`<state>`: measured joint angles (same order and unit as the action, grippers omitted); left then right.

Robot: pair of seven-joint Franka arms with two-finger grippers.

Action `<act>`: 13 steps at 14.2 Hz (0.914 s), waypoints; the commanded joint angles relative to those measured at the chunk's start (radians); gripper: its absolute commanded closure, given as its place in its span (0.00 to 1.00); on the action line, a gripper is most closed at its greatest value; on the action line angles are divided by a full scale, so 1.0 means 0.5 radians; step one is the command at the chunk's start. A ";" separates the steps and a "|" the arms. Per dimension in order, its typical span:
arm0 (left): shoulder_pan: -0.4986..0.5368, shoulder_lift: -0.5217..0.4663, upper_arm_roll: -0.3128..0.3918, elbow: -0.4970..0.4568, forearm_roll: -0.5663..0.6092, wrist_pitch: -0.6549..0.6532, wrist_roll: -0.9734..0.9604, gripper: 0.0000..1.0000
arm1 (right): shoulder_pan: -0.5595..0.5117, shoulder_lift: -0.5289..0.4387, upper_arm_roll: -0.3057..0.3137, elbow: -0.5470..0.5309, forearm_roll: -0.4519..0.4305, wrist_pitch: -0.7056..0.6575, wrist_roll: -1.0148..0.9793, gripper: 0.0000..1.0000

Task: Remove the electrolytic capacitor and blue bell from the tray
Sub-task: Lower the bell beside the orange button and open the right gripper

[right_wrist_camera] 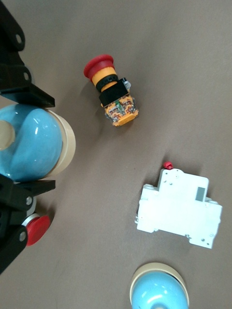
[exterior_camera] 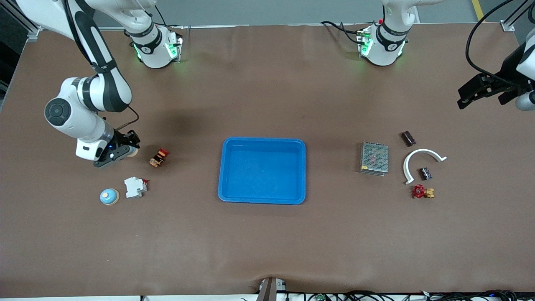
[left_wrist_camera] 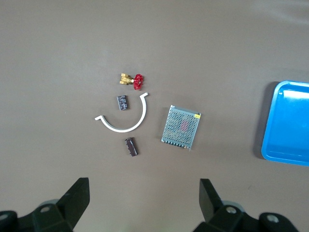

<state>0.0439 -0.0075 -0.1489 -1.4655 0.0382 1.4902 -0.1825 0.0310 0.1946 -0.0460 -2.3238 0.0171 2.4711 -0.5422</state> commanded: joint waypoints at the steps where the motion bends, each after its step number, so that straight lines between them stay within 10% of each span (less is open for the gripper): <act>1: -0.057 -0.105 0.077 -0.121 -0.040 0.002 0.037 0.00 | -0.059 0.061 0.040 -0.074 -0.022 0.150 -0.035 0.77; 13: -0.159 -0.145 0.255 -0.161 -0.043 -0.001 0.071 0.00 | -0.047 0.292 0.046 -0.102 -0.022 0.466 -0.045 0.73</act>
<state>-0.0489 -0.0568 -0.0196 -1.5258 0.0380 1.4893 -0.1720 0.0298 0.3462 -0.0415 -2.3582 0.0165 2.6842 -0.5529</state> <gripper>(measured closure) 0.000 0.348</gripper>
